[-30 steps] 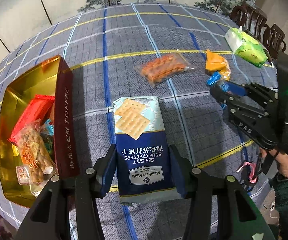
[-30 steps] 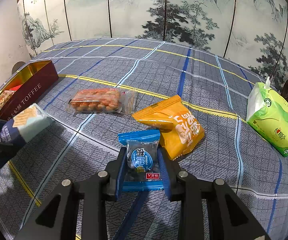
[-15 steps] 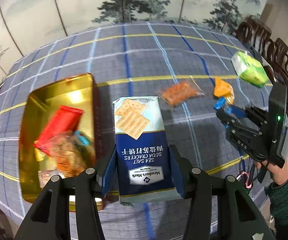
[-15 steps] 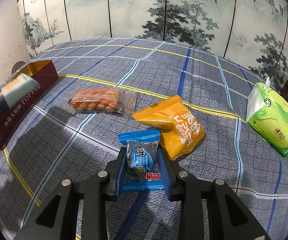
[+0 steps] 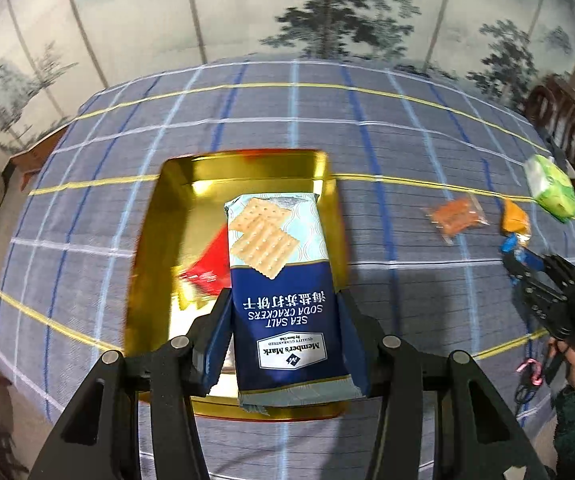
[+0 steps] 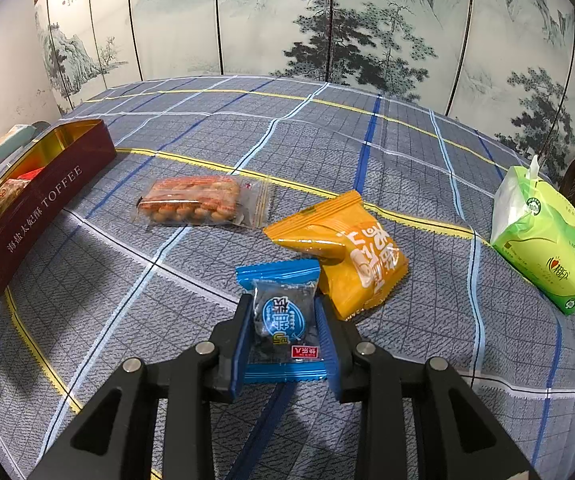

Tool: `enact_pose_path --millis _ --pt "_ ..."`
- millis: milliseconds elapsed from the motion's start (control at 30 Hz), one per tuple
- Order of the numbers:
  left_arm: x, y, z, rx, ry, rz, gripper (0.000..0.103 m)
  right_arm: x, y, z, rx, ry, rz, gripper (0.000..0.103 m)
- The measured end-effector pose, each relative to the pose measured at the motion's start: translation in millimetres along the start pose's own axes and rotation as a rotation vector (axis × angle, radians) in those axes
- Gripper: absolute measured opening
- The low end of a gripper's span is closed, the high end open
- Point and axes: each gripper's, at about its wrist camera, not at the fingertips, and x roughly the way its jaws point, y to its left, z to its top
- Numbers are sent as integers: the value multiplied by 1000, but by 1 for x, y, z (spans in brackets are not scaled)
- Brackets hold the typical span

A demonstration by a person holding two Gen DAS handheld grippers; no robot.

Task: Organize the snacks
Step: 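Lower the cracker pack into the tin and open the left tool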

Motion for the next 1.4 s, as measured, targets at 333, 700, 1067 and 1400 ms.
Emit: enact_pose_path --millis 333,700,1067,1400 --pt "19 42 -8 -46 34 35 47 0 1 0 -1 -1 -3 32" --pt "46 61 -22 -36 99 52 46 -1 -1 0 -1 -2 -6 32" --pt "54 67 -26 -45 114 41 46 -1 -2 -1 0 -3 -6 32" --pt "52 65 -28 -57 108 61 66 -2 -2 -1 8 -2 -17 32"
